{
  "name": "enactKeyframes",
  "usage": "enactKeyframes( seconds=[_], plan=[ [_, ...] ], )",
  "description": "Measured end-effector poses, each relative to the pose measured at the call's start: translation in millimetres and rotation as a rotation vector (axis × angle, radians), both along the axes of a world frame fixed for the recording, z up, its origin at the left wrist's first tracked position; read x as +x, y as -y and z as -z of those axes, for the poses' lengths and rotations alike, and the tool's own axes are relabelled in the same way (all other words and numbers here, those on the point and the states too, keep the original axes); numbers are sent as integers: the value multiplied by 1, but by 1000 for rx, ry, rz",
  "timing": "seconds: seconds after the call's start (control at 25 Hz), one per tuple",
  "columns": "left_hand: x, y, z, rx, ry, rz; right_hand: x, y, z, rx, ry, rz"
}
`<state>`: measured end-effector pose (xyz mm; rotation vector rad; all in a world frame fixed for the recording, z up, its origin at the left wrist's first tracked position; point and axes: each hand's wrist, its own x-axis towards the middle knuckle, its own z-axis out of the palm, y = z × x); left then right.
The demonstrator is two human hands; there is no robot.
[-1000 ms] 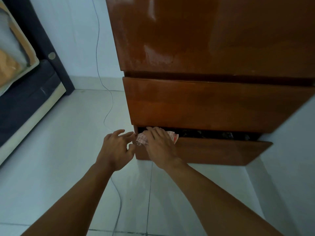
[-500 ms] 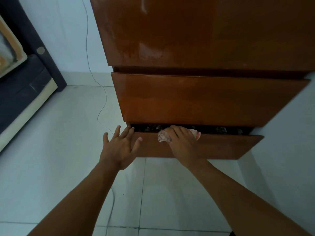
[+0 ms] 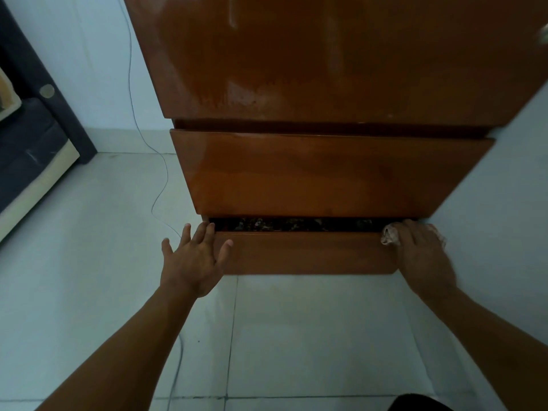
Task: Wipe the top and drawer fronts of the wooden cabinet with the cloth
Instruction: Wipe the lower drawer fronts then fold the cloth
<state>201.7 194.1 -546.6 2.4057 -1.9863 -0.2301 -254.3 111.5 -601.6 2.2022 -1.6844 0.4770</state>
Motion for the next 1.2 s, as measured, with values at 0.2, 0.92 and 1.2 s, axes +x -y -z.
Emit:
enactKeyframes(
  seconds=[0.2,0.92,1.2],
  plan=[
    [-2,-2,-7,42,9,-11,3,-1,-1,16,-45,68],
    [22,-27,10,-253,-115,-11,335,-44,-53,332,82,-456],
    [7,-12,13,-295,-125,100,233,-36,-37,275,127,-262]
  ],
)
